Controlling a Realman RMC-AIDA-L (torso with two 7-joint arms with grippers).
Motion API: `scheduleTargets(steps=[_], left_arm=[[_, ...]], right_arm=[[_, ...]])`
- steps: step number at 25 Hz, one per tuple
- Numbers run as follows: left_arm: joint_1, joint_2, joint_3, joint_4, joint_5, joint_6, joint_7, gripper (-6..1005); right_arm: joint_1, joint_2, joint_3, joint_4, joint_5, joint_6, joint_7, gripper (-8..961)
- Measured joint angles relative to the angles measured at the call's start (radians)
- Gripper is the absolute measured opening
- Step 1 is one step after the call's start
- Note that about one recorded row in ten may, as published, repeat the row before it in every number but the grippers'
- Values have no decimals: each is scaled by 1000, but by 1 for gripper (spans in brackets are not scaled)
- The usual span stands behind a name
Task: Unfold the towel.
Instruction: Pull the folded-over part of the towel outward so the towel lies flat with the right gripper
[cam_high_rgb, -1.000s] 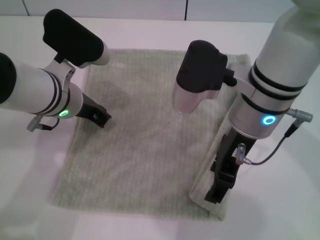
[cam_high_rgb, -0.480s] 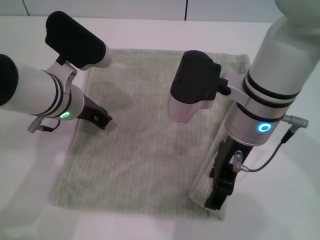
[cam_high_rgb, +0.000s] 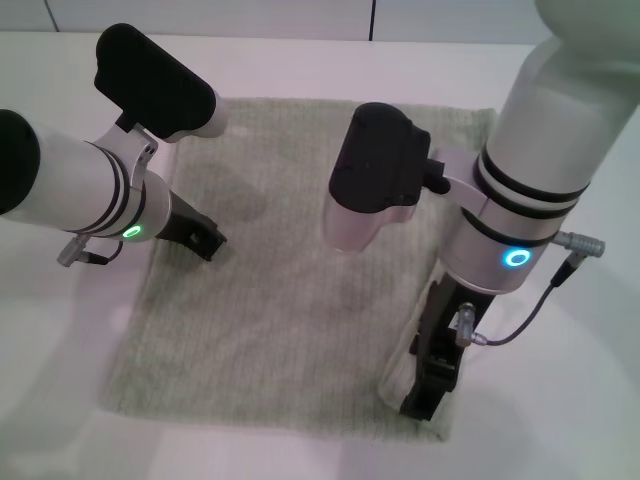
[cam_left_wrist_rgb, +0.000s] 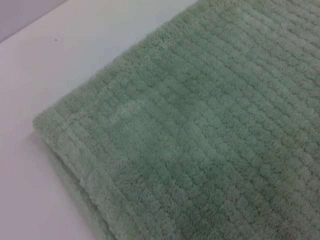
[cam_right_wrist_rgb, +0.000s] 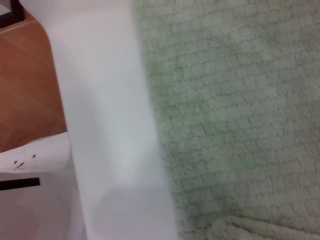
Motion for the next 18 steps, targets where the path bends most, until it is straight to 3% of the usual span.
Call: scheduleTargets(steps=[18], left_arm=[[-1,0,0,2,0,0,0,-1]], right_arm=[[20,0,-44,-13,-2,25,11,726]])
